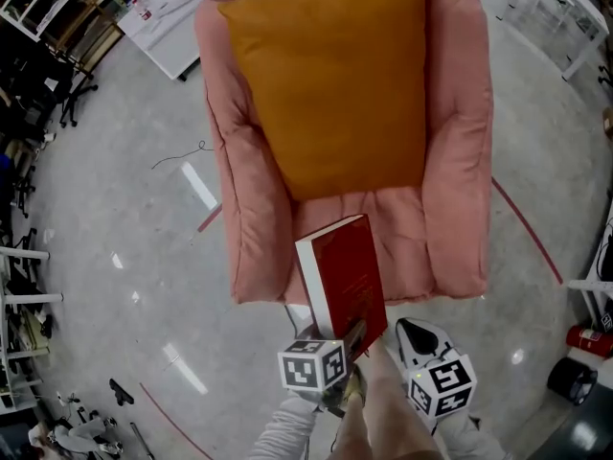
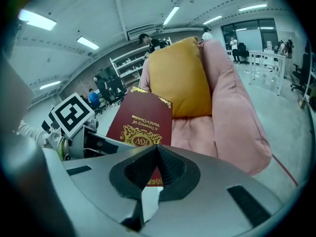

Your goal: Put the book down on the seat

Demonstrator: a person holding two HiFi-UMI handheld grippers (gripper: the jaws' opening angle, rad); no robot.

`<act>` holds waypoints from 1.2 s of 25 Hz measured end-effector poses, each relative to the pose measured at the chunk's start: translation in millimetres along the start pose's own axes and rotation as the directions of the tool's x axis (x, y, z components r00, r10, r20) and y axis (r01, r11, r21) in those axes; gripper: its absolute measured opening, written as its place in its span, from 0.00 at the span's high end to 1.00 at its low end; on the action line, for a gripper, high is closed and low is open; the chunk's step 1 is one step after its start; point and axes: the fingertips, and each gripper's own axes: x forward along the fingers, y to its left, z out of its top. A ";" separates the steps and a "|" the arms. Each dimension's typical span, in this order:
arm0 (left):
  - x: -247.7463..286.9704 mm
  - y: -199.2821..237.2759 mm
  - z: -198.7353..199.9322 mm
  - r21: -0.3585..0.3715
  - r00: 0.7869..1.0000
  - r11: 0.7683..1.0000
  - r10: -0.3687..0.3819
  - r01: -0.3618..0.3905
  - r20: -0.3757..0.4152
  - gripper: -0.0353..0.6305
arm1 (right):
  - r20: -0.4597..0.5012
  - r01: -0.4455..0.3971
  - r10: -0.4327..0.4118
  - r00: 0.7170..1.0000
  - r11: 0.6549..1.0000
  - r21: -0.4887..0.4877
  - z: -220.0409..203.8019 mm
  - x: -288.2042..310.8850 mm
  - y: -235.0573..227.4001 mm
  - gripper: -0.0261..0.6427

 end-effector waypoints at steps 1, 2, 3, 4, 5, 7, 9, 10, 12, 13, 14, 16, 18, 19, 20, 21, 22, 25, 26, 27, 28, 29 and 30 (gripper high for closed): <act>7.9 3.2 1.1 0.007 1.000 1.000 0.003 -0.003 -0.010 0.57 | -0.005 -0.002 0.002 1.000 1.000 0.005 -1.1 4.9 -3.2 0.95; 15.2 6.3 2.4 0.014 1.000 1.000 0.006 -0.005 -0.019 0.57 | -0.009 -0.003 0.003 1.000 1.000 0.009 -2.0 9.5 -6.0 0.95; 22.0 9.4 3.9 0.017 1.000 1.000 0.006 -0.006 -0.028 0.57 | -0.013 -0.003 0.003 1.000 1.000 0.014 -2.6 14.1 -8.6 0.95; 28.5 12.5 5.6 0.017 0.999 1.000 0.006 -0.005 -0.037 0.57 | -0.016 -0.003 0.003 1.000 1.000 0.018 -2.8 18.8 -11.3 0.95; 34.9 15.7 7.4 0.014 0.999 1.000 0.005 -0.004 -0.045 0.57 | -0.019 -0.002 0.002 1.000 1.000 0.023 -3.1 23.6 -14.2 0.95; 47.1 23.4 10.3 0.002 0.998 1.000 0.007 -0.007 -0.058 0.57 | -0.026 0.000 0.001 1.000 1.000 0.031 -4.8 33.8 -20.3 0.95; 58.9 30.8 12.2 -0.016 0.998 1.000 0.007 -0.009 -0.066 0.57 | -0.031 0.003 -0.002 1.000 0.999 0.038 -7.8 43.4 -26.5 0.95; 64.7 33.5 12.9 -0.027 0.998 1.000 0.005 -0.007 -0.070 0.57 | -0.034 0.005 -0.003 0.999 0.999 0.041 -9.2 47.2 -29.5 0.95; 76.3 37.5 15.0 -0.051 0.997 0.999 -0.001 -0.003 -0.073 0.57 | -0.038 0.007 -0.005 0.999 0.999 0.047 -11.7 53.5 -35.1 0.95; 82.0 39.5 16.6 -0.061 0.997 0.998 -0.003 -0.002 -0.074 0.57 | -0.039 0.007 -0.006 0.999 0.999 0.050 -12.5 56.6 -37.6 0.95; 87.5 41.7 18.2 -0.070 0.997 0.998 -0.003 -0.002 -0.076 0.57 | -0.039 0.008 -0.006 0.999 0.999 0.054 -13.1 59.7 -40.0 0.95; 97.5 45.8 21.3 -0.083 0.996 0.997 -0.006 -0.002 -0.087 0.57 | -0.041 0.011 -0.008 0.999 0.998 0.062 -14.0 65.1 -43.7 0.95; 105.1 48.3 23.4 -0.091 0.995 0.996 -0.017 0.007 -0.102 0.57 | -0.044 0.013 -0.010 0.999 0.997 0.071 -14.9 68.7 -45.3 0.95; 108.0 49.8 23.8 -0.095 0.994 0.995 -0.022 0.011 -0.110 0.57 | -0.045 0.014 -0.011 0.999 0.997 0.074 -15.2 70.0 -45.5 0.95; 110.6 51.9 23.9 -0.102 0.993 0.995 -0.025 0.013 -0.119 0.57 | -0.045 0.015 -0.012 0.999 0.997 0.076 -15.6 71.2 -45.5 0.95; 113.2 54.4 23.8 -0.113 0.991 0.994 -0.027 0.013 -0.128 0.57 | -0.046 0.016 -0.012 0.999 0.997 0.078 -16.0 72.4 -45.5 0.95; 115.6 56.9 23.9 -0.125 0.990 0.992 -0.028 0.011 -0.135 0.57 | -0.046 0.016 -0.013 0.999 0.997 0.080 -16.5 73.4 -45.5 0.95; 121.0 62.9 26.0 -0.135 0.989 0.991 -0.022 0.002 -0.147 0.56 | -0.047 0.016 -0.011 0.999 0.996 0.087 -18.4 75.9 -44.8 0.95; 122.2 64.6 26.9 -0.130 0.989 0.992 -0.017 -0.002 -0.149 0.56 | -0.047 0.014 -0.010 0.999 0.996 0.090 -19.0 76.6 -44.2 0.95; 123.2 66.3 27.7 -0.124 0.989 0.992 -0.013 -0.006 -0.151 0.55 | -0.047 0.013 -0.008 0.999 0.996 0.091 -19.4 77.4 -43.4 0.95; 123.8 68.0 28.5 -0.118 0.988 0.993 -0.007 -0.011 -0.151 0.54 | -0.046 0.010 -0.006 0.999 0.996 0.091 -19.7 78.0 -42.4 0.95; 123.7 69.8 29.3 -0.111 0.988 0.994 0.000 -0.017 -0.152 0.54 | -0.045 0.007 -0.003 0.999 0.996 0.090 -20.0 78.4 -41.1 0.95; 122.8 71.6 29.9 -0.102 0.988 0.994 0.012 -0.028 -0.154 0.53 | -0.044 0.004 -0.001 0.999 0.996 0.090 -20.0 78.2 -39.8 0.95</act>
